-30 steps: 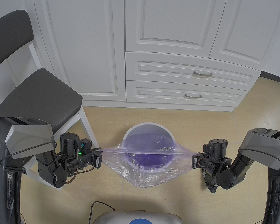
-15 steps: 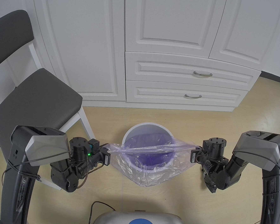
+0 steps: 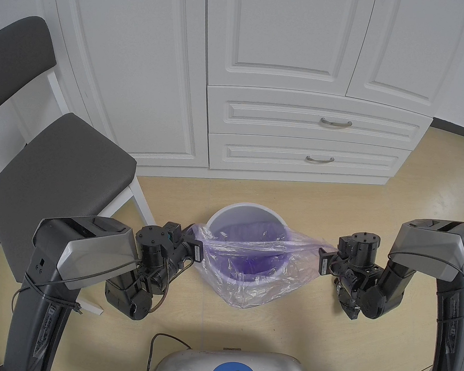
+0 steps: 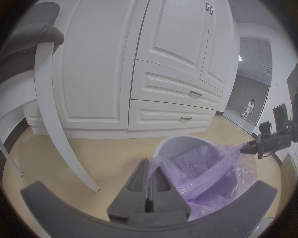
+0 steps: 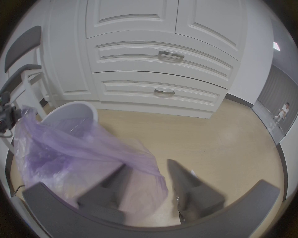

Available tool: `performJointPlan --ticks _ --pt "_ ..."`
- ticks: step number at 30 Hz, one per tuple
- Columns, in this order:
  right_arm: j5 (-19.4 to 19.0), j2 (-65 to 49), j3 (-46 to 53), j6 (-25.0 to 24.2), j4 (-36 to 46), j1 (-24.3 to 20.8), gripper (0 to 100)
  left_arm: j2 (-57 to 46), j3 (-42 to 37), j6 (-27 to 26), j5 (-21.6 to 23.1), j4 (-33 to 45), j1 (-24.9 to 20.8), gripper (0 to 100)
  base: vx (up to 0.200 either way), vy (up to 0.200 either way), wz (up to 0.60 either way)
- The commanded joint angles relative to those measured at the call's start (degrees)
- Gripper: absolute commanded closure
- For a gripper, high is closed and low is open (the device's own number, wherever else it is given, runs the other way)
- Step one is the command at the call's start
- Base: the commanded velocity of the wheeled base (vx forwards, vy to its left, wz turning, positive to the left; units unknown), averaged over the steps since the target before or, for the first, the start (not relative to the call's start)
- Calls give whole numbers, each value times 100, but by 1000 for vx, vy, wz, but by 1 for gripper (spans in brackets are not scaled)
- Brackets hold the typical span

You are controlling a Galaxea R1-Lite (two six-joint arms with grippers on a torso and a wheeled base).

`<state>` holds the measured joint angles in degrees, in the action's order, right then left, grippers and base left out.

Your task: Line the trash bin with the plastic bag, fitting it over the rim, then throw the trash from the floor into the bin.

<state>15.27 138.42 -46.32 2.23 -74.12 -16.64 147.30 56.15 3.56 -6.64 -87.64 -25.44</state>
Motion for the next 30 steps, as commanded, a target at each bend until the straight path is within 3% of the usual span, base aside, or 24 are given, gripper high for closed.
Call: performJointPlan --ticks 1,5,8,15,17,19,20,22,24,30 --pt "-1211 -993 1187 102 -94 73 0 -536 -280 -4 5 -8 13 100 0 0 0" --pt "-2248 -1590 1855 225 -68 152 0 -685 -315 13 14 -8 31 100 0 0 0" --pt "-2538 -1775 2031 295 -76 152 0 -711 -359 22 14 -8 39 100 0 0 0" --pt "-2503 -1757 1943 252 -138 -120 0 -667 -377 13 23 -16 66 100 0 0 0" --pt "-2301 -1705 1697 252 -138 -357 0 -650 -385 -4 14 -8 66 100 0 0 0" --pt "-1791 -1617 1126 278 -41 -744 0 -641 -412 -13 14 -8 66 100 0 0 0" --pt "-1659 -1555 897 287 3 -938 0 -641 -456 -22 14 -8 66 0 0 0 0" --pt "-1527 -1406 660 375 82 -1192 0 -623 -465 -22 23 27 74 0 0 0 0" --pt "-1519 -1230 616 761 91 -1368 0 -518 -403 -31 40 63 189 0 0 0 0" --pt "-1571 -606 537 1983 -68 -1333 0 -580 -588 -22 58 27 294 0 0 0 0"
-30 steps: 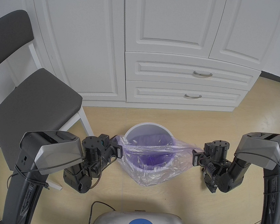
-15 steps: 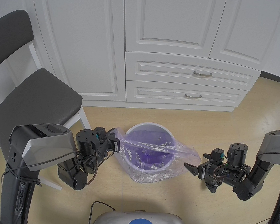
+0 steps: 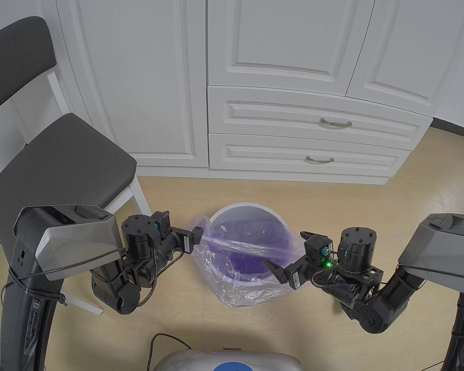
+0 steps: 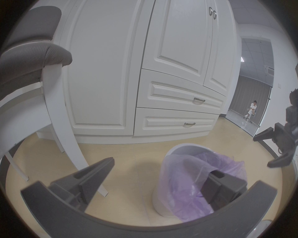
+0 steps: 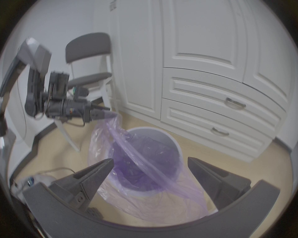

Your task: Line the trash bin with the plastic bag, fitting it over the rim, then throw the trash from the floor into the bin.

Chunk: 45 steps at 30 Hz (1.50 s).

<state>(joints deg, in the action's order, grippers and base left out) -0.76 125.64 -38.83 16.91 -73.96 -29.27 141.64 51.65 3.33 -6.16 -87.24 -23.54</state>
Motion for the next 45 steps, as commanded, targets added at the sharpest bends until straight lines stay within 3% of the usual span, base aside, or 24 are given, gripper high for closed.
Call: performJointPlan --ticks 1,6,18,19,25,26,29,32,36,41,42,43,45 --pt "32 761 -275 638 -75 -44 0 -93 -173 1 -8 -30 104 0 0 0 0" --pt "-241 1174 -644 1095 -22 220 0 -532 -445 -8 -26 -48 104 0 0 0 0" --pt "-214 1868 -1646 1087 66 431 0 -655 -612 -8 9 -48 78 0 0 0 0" --pt "-197 2009 -1830 1078 48 440 100 -629 -621 -16 18 -48 51 0 0 0 0" --pt "49 2079 -2243 814 40 431 100 -436 -621 -8 18 -48 -19 0 0 0 0" --pt "190 2061 -2577 278 66 396 100 -216 -621 -16 18 -57 -116 0 0 0 0" --pt "339 2097 -2885 49 92 387 100 -137 -639 -16 27 -57 -151 0 0 0 0" --pt "770 2290 -3667 -364 409 378 100 -242 -902 -16 282 -57 -151 0 0 0 0" --pt "1350 2668 -4731 -926 1024 343 100 -770 -1614 -25 1055 -65 -133 0 0 0 0" --pt "1833 3195 -6251 -1682 1938 369 100 -1359 -2467 -122 2417 -57 130 0 0 0 0" --pt "1842 3213 -6304 -1708 1964 369 100 -1367 -2484 -139 2461 -57 139 0 0 0 0" --pt "1965 3397 -6901 -2007 2342 378 100 -1455 -2616 -333 2822 -57 253 0 0 0 0" --pt "2088 3608 -7499 -2332 2729 378 100 -1455 -2634 -579 2997 -57 315 0 0 0 0"
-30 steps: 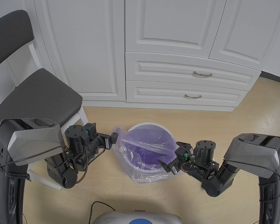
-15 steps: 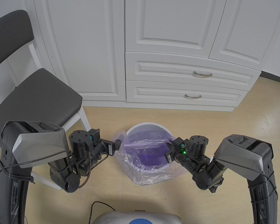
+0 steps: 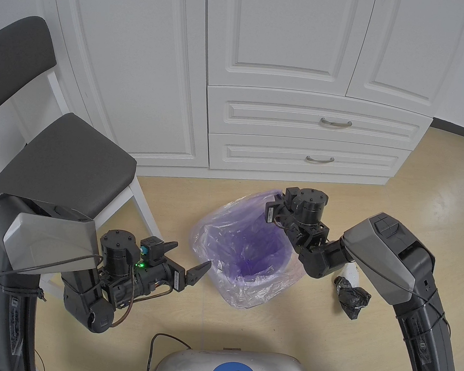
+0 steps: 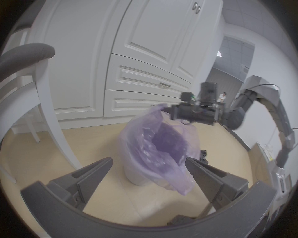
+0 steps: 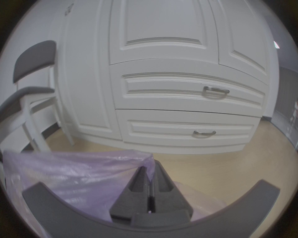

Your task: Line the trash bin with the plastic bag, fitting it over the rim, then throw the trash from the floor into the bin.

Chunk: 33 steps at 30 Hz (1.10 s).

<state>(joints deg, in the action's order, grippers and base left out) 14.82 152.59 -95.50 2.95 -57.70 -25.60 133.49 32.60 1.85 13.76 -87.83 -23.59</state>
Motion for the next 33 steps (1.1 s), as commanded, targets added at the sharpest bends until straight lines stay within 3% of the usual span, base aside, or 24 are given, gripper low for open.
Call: performJointPlan --ticks 1,4,10,16,21,22,25,28,31,33 --pt "530 913 -1832 -937 1103 11 100 -640 -729 -431 1006 3 320 0 0 0 0" --pt "513 1071 -1909 -1446 1604 2 100 -649 -737 -607 1006 3 320 0 0 0 0" --pt "205 1124 -1909 -1912 1120 -59 100 -657 -729 -634 997 3 285 0 0 0 0" --pt "240 860 -1909 -1947 303 -138 100 -675 -711 -642 988 3 276 0 0 0 0" --pt "381 763 -1909 -1851 74 -235 100 -684 -711 -651 988 3 250 0 0 0 0" --pt "390 772 -1909 -1824 74 -235 0 -684 -711 -651 988 3 250 0 0 0 0" --pt "460 843 -1909 -1543 -84 -252 0 -613 -693 -651 944 3 206 0 0 0 0" --pt "311 799 -1788 -1376 -646 -191 0 -165 -395 -634 373 3 -23 0 0 0 0" --pt "-269 34 -425 -849 -1288 -59 0 -33 -25 -546 -401 3 -181 0 0 0 0" --pt "-1122 -1196 1842 -699 -1411 38 0 46 317 -247 -1025 3 -375 0 0 0 0"
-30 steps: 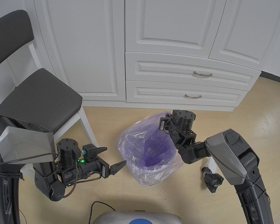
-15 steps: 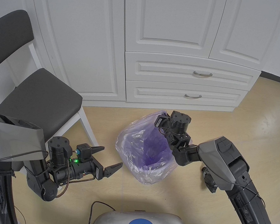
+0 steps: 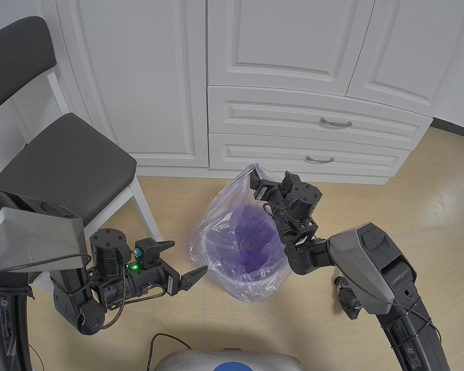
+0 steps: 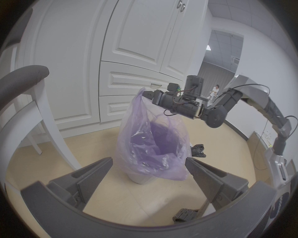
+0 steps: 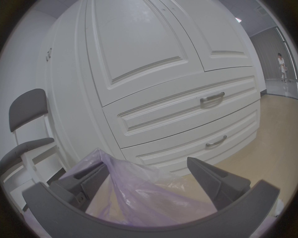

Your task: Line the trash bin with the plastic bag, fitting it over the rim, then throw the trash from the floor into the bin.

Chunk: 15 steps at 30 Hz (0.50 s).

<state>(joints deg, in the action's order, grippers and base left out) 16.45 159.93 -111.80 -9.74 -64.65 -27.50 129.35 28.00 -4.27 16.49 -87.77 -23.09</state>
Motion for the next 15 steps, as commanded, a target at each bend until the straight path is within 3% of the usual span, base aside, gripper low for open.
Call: performJointPlan --ticks 1,2,4,5,10,15 --pt "-1583 -2326 4078 570 -654 237 0 468 882 515 -1430 -3 -495 0 0 0 0" --pt "-2110 -2888 4843 570 -452 237 0 503 1023 778 -1623 -3 -635 0 0 0 0" --pt "-2110 -2888 4843 570 -452 237 0 503 1023 778 -1623 -3 -635 0 0 0 0" --pt "-2840 -3785 5731 605 75 272 0 758 1480 1385 -2106 6 -917 0 0 0 0" --pt "-2831 -4092 5810 816 629 500 0 1180 2306 1517 -2941 50 -952 0 0 0 0" --pt "-2831 -4084 5485 1150 1780 817 0 1197 2429 1525 -3020 85 -925 0 0 0 0"
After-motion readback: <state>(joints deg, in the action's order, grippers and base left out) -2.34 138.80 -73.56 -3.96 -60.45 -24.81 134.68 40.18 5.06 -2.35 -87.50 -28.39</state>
